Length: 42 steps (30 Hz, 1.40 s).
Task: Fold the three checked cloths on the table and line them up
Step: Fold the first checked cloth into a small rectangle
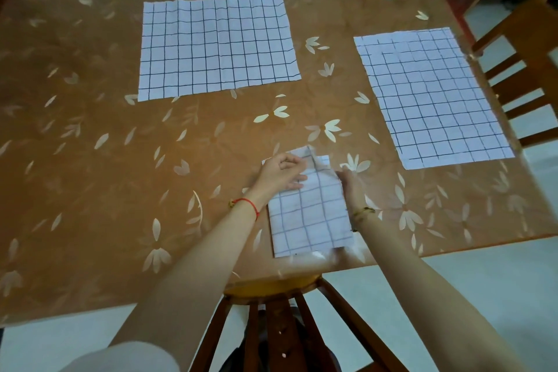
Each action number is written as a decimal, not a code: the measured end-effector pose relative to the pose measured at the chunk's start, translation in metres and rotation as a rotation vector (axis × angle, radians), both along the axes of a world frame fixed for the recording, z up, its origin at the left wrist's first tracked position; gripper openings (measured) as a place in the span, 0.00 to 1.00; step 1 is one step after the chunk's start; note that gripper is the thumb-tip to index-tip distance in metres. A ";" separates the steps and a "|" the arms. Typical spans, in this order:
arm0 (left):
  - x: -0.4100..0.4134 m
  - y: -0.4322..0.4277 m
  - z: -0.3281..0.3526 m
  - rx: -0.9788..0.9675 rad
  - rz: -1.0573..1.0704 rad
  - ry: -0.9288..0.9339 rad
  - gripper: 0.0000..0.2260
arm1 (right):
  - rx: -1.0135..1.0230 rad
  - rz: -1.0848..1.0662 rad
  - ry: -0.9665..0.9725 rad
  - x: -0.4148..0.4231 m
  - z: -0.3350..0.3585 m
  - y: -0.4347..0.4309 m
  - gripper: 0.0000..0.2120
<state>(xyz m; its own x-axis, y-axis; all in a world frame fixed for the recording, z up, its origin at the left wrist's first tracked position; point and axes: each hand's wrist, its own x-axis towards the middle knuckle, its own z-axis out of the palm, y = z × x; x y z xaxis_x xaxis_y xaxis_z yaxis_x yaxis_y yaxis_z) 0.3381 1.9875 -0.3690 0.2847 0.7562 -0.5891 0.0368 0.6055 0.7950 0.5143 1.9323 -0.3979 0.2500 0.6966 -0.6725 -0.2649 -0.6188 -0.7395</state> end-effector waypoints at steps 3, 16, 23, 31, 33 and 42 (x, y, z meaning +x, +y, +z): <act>-0.005 -0.007 -0.013 0.049 -0.016 0.054 0.10 | -0.024 0.072 -0.106 0.015 -0.012 -0.003 0.25; -0.054 -0.029 -0.064 0.472 -0.067 0.777 0.22 | 0.037 0.359 -0.661 0.010 -0.020 0.013 0.05; -0.050 -0.032 -0.066 0.457 -0.032 0.651 0.30 | 0.031 0.438 -0.762 0.005 -0.015 0.034 0.07; -0.053 -0.003 -0.061 0.277 0.072 0.627 0.27 | 0.070 0.455 -0.713 0.003 -0.015 0.033 0.08; -0.059 0.003 -0.063 0.402 -0.118 0.781 0.19 | 0.085 0.454 -0.704 0.004 -0.015 0.031 0.08; -0.069 0.034 -0.056 0.479 -0.261 0.839 0.06 | 0.202 0.412 -0.584 0.004 -0.011 0.028 0.08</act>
<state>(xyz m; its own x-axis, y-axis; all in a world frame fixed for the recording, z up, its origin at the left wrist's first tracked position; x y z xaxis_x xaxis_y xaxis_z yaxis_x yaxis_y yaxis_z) 0.2689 2.0218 -0.4254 0.1072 0.9396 -0.3250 0.7838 0.1212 0.6091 0.5185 1.9604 -0.4089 0.2191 0.9074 -0.3585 0.4311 -0.4197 -0.7988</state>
